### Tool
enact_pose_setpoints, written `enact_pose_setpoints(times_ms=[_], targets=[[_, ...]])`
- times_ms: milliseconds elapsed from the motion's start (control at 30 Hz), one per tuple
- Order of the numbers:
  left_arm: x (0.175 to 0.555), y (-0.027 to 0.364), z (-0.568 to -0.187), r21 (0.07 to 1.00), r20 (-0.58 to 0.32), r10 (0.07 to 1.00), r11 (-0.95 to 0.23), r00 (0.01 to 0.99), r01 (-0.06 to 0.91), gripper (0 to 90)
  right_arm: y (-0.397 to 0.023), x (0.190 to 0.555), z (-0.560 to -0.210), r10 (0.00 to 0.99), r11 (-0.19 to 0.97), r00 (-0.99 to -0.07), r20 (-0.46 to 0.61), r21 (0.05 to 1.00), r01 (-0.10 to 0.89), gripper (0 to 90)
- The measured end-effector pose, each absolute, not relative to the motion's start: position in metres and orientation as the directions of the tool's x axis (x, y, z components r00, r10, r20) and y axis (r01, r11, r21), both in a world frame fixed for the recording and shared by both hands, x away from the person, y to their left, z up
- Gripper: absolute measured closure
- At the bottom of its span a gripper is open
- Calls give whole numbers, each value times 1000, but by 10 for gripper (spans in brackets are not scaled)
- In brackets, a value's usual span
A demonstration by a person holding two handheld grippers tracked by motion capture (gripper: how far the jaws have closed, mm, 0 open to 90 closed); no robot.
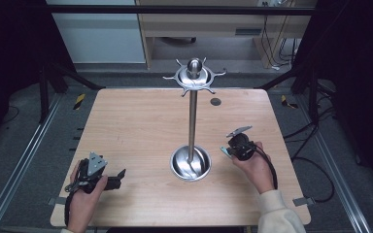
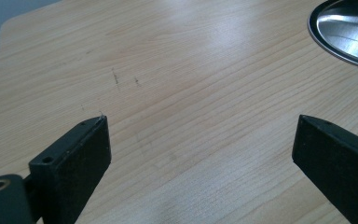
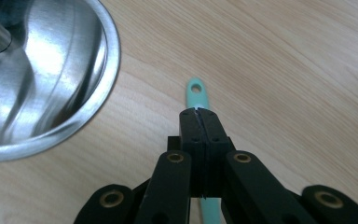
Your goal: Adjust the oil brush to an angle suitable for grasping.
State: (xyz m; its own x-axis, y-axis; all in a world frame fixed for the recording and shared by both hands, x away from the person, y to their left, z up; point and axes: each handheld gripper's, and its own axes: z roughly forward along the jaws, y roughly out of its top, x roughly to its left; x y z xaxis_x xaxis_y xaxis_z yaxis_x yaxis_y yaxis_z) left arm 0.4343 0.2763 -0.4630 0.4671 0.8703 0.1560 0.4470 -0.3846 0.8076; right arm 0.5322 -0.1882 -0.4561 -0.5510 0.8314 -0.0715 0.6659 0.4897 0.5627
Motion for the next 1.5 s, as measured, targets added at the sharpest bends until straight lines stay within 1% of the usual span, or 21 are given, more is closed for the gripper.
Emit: enact_pose_setpoints(times_ms=[133, 300, 367, 500, 533, 567, 633, 700, 833, 1167, 1500], targets=[[434, 276, -463, 806, 155, 869, -387, 470, 448, 40, -201, 530, -450, 844, 472, -536, -32, 519, 712, 832], [435, 276, -463, 805, 154, 868, -388, 472, 449, 40, -213, 530, -450, 851, 477, -524, -25, 453, 753, 718], [434, 276, -463, 805, 155, 868, -388, 472, 449, 40, -216, 529, -449, 847, 491, -530, -36, 434, 755, 696], [435, 276, -464, 803, 156, 867, -390, 473, 451, 40, -220, 526, -449, 833, 522, -552, -43, 394, 757, 681], [435, 276, -464, 802, 155, 867, -390, 473, 452, 40, -219, 525, -449, 839, 515, -543, -38, 379, 769, 679], [435, 275, -464, 802, 155, 867, -390, 473, 452, 39, -220, 525, -451, 824, 538, -564, -45, 373, 756, 680], [435, 276, -464, 802, 155, 867, -390, 473, 452, 40, -220, 525, -453, 817, 551, -575, -47, 356, 755, 681], [435, 276, -464, 802, 155, 867, -390, 473, 452, 40, -218, 524, -454, 821, 544, -571, -22, 336, 769, 687], [435, 275, -464, 802, 155, 866, -392, 475, 452, 40, -218, 524, -457, 814, 555, -580, -18, 313, 770, 708], [435, 275, -464, 799, 156, 864, -395, 478, 453, 39, -219, 526, -463, 819, 550, -574, 3, 286, 785, 744], [435, 274, -465, 796, 157, 860, -401, 485, 454, 40, -219, 530, -463, 806, 573, -592, 5, 246, 782, 767]])
